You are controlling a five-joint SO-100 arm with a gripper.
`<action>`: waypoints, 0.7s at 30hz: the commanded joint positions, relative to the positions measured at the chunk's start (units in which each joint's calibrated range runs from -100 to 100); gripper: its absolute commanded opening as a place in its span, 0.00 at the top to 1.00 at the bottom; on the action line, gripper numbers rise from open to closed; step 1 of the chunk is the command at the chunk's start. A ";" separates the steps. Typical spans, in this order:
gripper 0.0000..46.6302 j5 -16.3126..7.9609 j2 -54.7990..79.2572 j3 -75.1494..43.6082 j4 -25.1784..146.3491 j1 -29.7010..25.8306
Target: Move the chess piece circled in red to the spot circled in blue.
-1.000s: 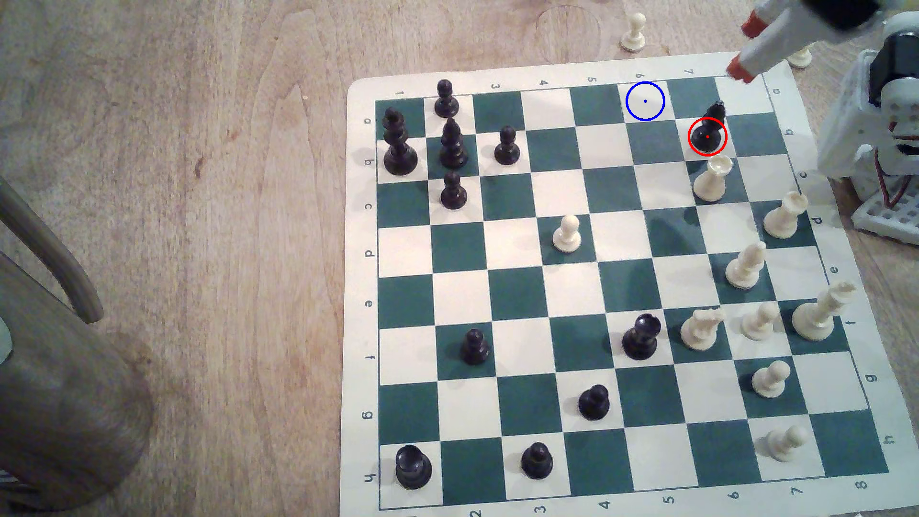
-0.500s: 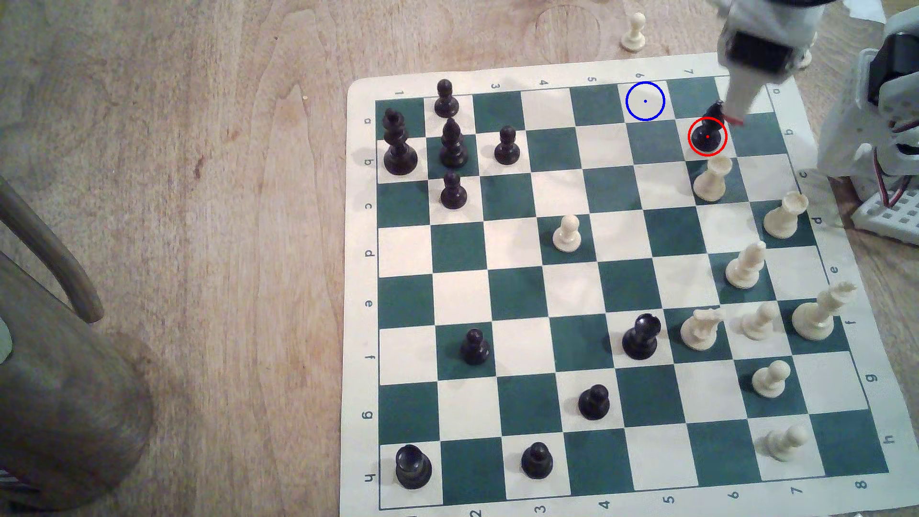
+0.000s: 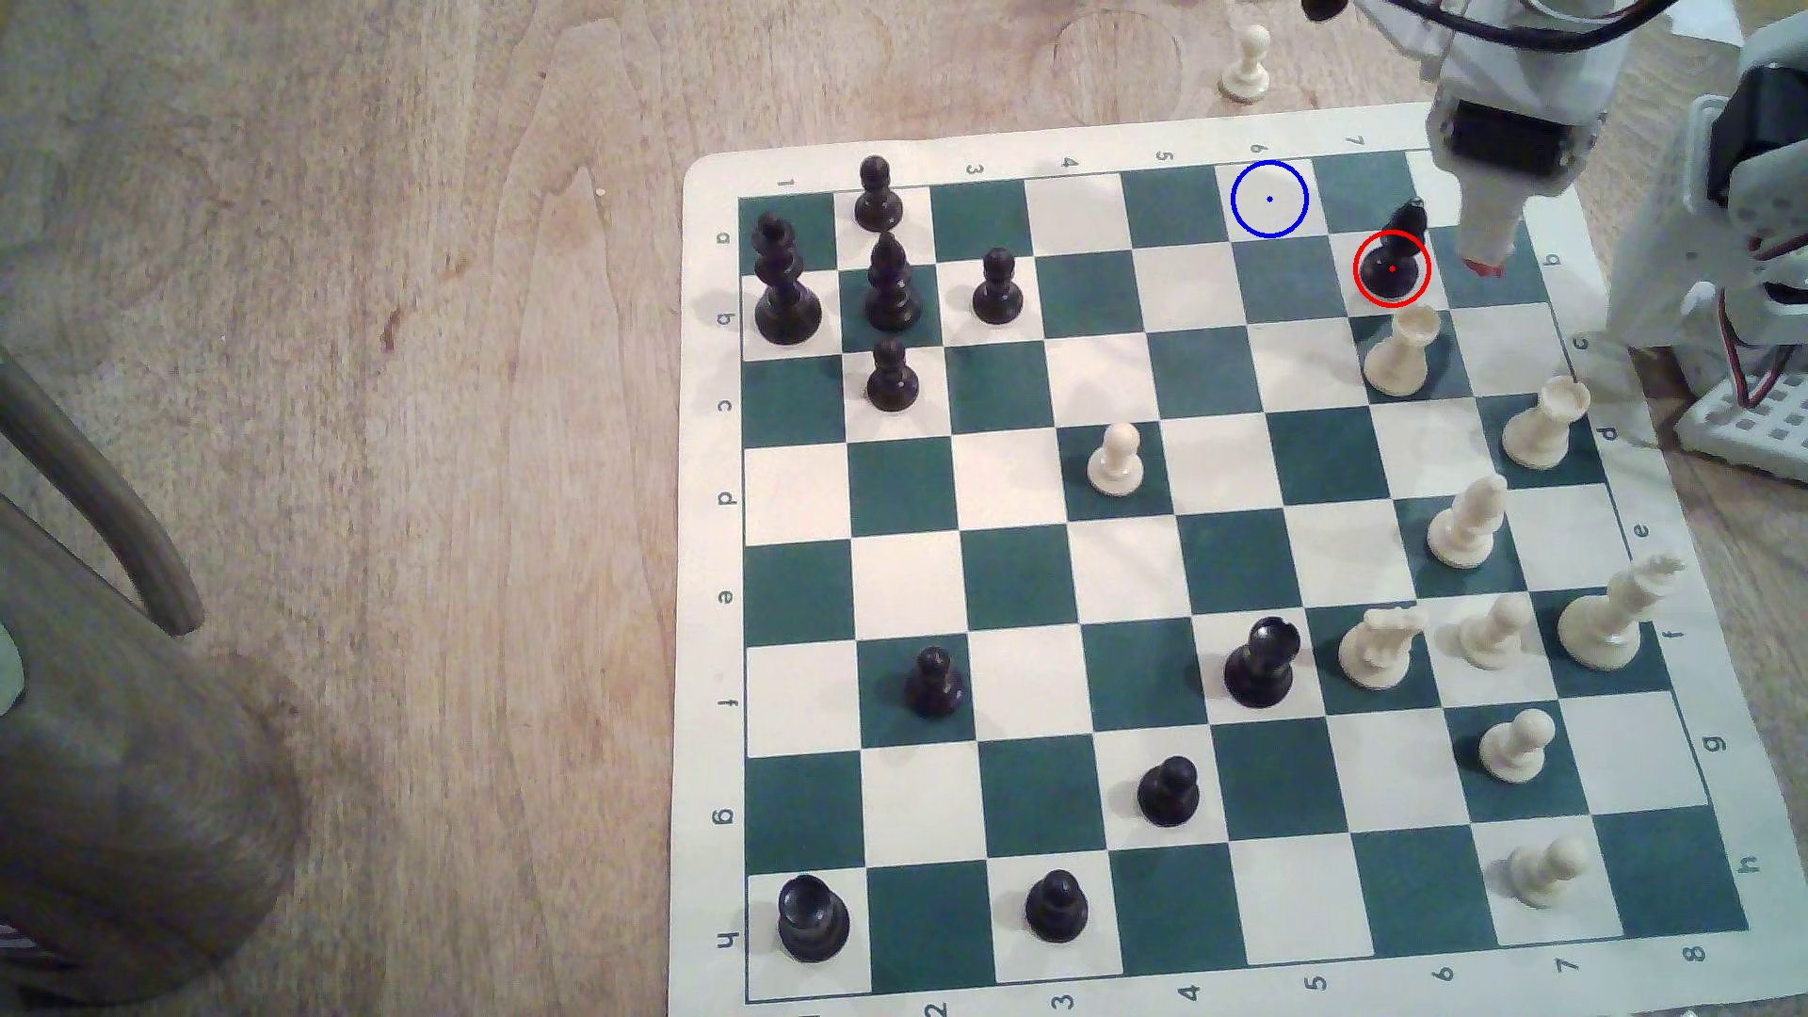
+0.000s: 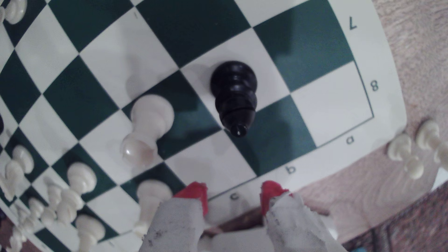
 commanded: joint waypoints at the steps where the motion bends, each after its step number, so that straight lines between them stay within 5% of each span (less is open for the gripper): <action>1: 0.73 -0.44 -1.17 -0.32 -0.92 -0.03; 21: 0.65 -1.71 -2.44 5.12 -8.70 -0.10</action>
